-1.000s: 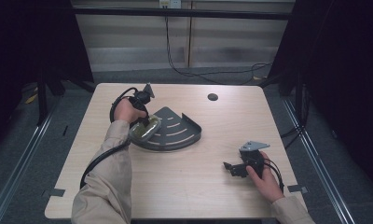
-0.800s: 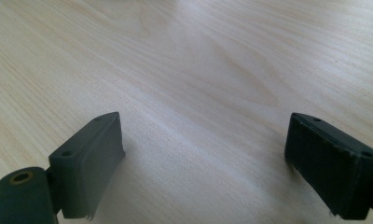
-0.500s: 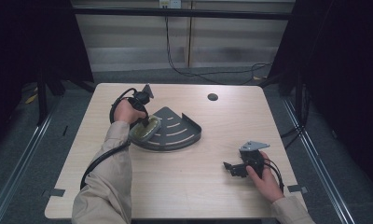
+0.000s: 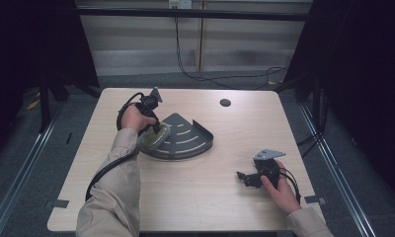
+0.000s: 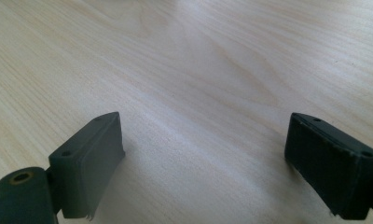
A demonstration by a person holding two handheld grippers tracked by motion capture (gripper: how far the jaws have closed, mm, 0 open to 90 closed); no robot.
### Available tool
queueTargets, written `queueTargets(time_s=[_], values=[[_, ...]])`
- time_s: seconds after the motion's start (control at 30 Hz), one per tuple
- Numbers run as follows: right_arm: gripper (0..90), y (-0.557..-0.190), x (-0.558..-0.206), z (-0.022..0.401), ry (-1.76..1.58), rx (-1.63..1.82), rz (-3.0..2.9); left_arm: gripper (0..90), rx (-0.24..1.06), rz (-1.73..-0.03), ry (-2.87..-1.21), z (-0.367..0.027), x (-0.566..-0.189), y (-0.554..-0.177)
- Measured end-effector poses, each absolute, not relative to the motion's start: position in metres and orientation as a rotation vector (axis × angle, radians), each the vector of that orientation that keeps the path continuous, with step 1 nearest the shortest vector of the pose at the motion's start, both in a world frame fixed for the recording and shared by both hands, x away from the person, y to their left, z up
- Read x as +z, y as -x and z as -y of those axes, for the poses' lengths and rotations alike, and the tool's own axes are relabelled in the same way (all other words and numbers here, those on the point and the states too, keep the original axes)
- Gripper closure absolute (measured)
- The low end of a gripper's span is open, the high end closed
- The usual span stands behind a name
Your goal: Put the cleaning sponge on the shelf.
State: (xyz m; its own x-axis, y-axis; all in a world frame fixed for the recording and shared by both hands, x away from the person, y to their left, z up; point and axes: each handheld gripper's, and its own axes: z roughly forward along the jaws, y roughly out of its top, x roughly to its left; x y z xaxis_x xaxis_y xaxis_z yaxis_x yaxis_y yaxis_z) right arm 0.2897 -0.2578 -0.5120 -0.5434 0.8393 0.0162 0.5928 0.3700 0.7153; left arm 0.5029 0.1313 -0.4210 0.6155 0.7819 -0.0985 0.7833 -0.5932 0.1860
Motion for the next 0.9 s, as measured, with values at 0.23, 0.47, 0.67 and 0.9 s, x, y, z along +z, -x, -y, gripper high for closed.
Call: queueTargets(time_s=[0.23,0.47,0.67,0.9], values=[[11.1,-0.290,-0.512,0.258,-1.254,0.974,-2.285,42.1,0.018,-1.319,-2.608,-0.133,-0.416,-0.501],[11.1,-0.290,-0.512,0.258,-1.248,0.976,-2.285,35.7,0.034,-1.338,-2.588,-0.137,-0.409,-0.498],[11.1,-0.290,-0.512,0.258,-1.248,0.976,-2.286,29.3,0.044,-1.355,-2.564,-0.138,-0.404,-0.493],[11.1,-0.290,-0.512,0.258,-1.249,0.975,-2.285,25.1,0.055,-1.361,-2.555,-0.139,-0.398,-0.488]])
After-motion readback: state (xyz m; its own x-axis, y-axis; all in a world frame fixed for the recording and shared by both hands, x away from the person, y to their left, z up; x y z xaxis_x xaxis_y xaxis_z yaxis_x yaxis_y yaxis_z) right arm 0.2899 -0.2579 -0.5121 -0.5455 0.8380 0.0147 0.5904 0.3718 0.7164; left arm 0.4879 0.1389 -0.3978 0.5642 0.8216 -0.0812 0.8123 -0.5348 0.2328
